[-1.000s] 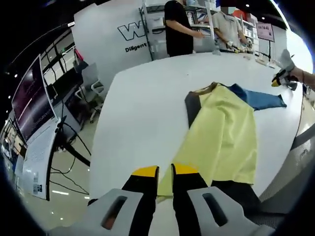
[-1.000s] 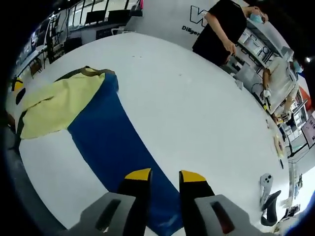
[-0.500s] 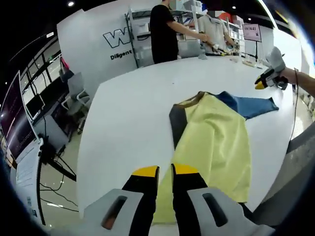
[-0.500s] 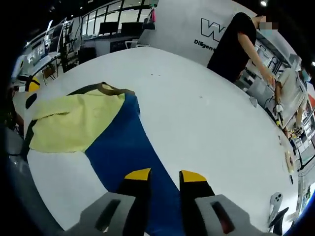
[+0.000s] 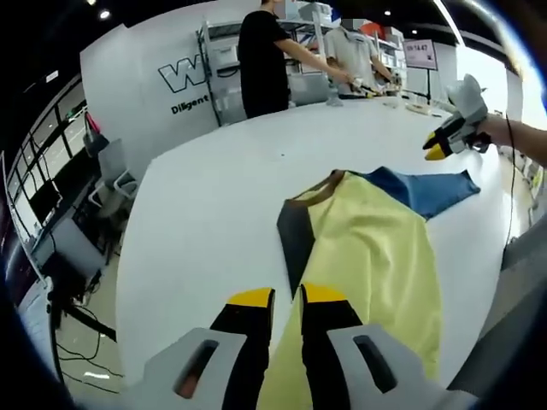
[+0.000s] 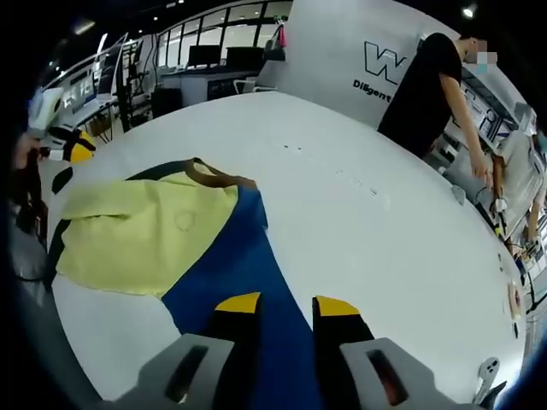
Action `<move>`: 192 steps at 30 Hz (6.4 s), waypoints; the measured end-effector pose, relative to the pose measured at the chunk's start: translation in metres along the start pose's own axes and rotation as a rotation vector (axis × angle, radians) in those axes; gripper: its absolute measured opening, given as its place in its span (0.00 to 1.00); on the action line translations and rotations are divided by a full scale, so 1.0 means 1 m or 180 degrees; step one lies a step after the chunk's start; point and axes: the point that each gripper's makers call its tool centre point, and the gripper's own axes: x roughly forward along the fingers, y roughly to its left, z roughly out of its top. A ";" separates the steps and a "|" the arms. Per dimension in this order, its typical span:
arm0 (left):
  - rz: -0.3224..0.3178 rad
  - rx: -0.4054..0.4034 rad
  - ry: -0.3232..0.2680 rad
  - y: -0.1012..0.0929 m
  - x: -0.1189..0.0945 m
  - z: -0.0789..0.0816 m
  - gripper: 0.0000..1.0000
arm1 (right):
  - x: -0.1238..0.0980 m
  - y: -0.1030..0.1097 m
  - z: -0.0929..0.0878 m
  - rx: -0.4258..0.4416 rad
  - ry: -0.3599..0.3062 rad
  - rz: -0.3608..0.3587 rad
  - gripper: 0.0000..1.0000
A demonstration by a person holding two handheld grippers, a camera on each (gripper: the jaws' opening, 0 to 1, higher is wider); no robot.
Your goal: Fold the garment on the visible template until the final outline fits inside the template.
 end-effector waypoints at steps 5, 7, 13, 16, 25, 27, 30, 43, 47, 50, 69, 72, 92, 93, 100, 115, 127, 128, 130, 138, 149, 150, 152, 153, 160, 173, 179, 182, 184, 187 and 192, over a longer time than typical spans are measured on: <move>-0.0061 0.0001 0.0001 -0.002 0.014 0.004 0.15 | 0.011 0.006 0.007 -0.0012 -0.0013 0.0075 0.18; -0.0144 -0.0067 0.0006 -0.005 0.023 0.006 0.15 | 0.018 0.009 0.011 -0.0039 -0.0027 0.0110 0.18; -0.0187 -0.0005 -0.0018 -0.009 0.042 0.015 0.16 | 0.031 0.014 0.015 -0.0085 0.0019 0.0168 0.18; -0.0213 0.0072 -0.0008 -0.010 0.053 0.017 0.17 | 0.039 0.014 0.015 -0.0014 0.0035 0.0198 0.18; -0.0281 0.0034 0.0001 -0.007 0.083 0.020 0.19 | 0.052 0.018 0.019 0.0002 0.0030 0.0271 0.18; -0.0275 0.0027 -0.0016 -0.006 0.087 0.022 0.19 | 0.055 0.020 0.023 0.0017 -0.0016 0.0304 0.19; -0.0281 0.0045 -0.0013 -0.004 0.098 0.023 0.18 | 0.061 0.022 0.030 0.0041 -0.0066 0.0329 0.19; -0.0391 -0.0076 0.0015 -0.007 0.136 0.030 0.20 | 0.088 0.035 0.041 0.0189 -0.0033 0.0534 0.20; -0.0373 -0.0026 0.0064 -0.005 0.145 0.031 0.22 | 0.095 0.039 0.040 0.0183 0.0025 0.0566 0.21; -0.0386 -0.0061 0.0089 -0.005 0.152 0.031 0.22 | 0.099 0.042 0.044 0.0174 0.0017 0.0581 0.21; -0.0420 -0.0039 0.0148 -0.014 0.165 0.026 0.17 | 0.122 0.064 0.049 0.0032 0.0123 0.0726 0.15; -0.0412 -0.0039 0.0132 -0.014 0.166 0.027 0.16 | 0.122 0.063 0.049 -0.0019 0.0126 0.0709 0.12; -0.0190 0.0266 -0.0056 -0.003 0.169 0.033 0.03 | 0.136 0.061 0.064 -0.0471 0.0047 0.0564 0.00; -0.0185 0.0258 -0.0055 -0.002 0.169 0.033 0.03 | 0.137 0.061 0.065 -0.0490 0.0039 0.0566 0.00; -0.0097 0.0330 -0.0036 0.006 0.167 0.033 0.03 | 0.145 0.063 0.075 -0.0554 -0.0023 0.0595 0.00; 0.0111 0.0262 -0.0016 0.031 0.171 0.030 0.03 | 0.162 0.065 0.095 -0.0520 -0.0054 0.0684 0.00; 0.0202 0.0295 -0.0002 0.035 0.174 0.029 0.03 | 0.166 0.065 0.098 -0.0424 -0.0046 0.0682 0.00; 0.0205 0.0291 0.0000 0.036 0.174 0.029 0.03 | 0.166 0.065 0.098 -0.0420 -0.0045 0.0680 0.00; 0.0219 0.0276 -0.0002 0.037 0.176 0.029 0.03 | 0.167 0.065 0.099 -0.0405 -0.0047 0.0668 0.00; 0.0261 0.0200 -0.0008 0.043 0.179 0.030 0.04 | 0.171 0.063 0.103 -0.0270 -0.0023 0.0617 0.00; 0.0276 0.0246 -0.0001 0.041 0.179 0.030 0.04 | 0.171 0.063 0.103 -0.0283 0.0004 0.0565 0.00; 0.0274 0.0249 0.0000 0.041 0.179 0.031 0.04 | 0.171 0.063 0.103 -0.0269 0.0004 0.0562 0.00; 0.0261 0.0246 0.0003 0.041 0.180 0.031 0.04 | 0.171 0.062 0.103 -0.0226 0.0003 0.0555 0.01; 0.0268 0.0218 0.0010 0.042 0.179 0.031 0.04 | 0.171 0.061 0.103 -0.0228 -0.0002 0.0529 0.03; 0.0256 0.0112 -0.0148 0.046 0.170 0.041 0.12 | 0.158 0.068 0.119 -0.0242 -0.0293 0.0453 0.08; 0.0155 0.0182 -0.0104 0.031 0.143 0.040 0.16 | 0.127 0.094 0.131 0.0052 -0.0624 0.0540 0.17; 0.0156 0.0286 -0.0113 0.027 0.131 0.043 0.17 | 0.115 0.101 0.123 0.0047 -0.0599 0.0558 0.19; 0.0115 0.0232 -0.0138 0.024 0.126 0.043 0.18 | 0.108 0.104 0.117 0.0055 -0.0592 0.0546 0.20; 0.0091 0.0237 -0.0144 0.021 0.123 0.042 0.18 | 0.103 0.106 0.114 0.0092 -0.0624 0.0550 0.22; 0.0059 0.0210 -0.0178 0.017 0.116 0.041 0.18 | 0.095 0.113 0.106 0.0090 -0.0616 0.0556 0.21; 0.0024 0.0193 -0.0206 0.012 0.107 0.039 0.18 | 0.085 0.121 0.095 0.0132 -0.0607 0.0587 0.20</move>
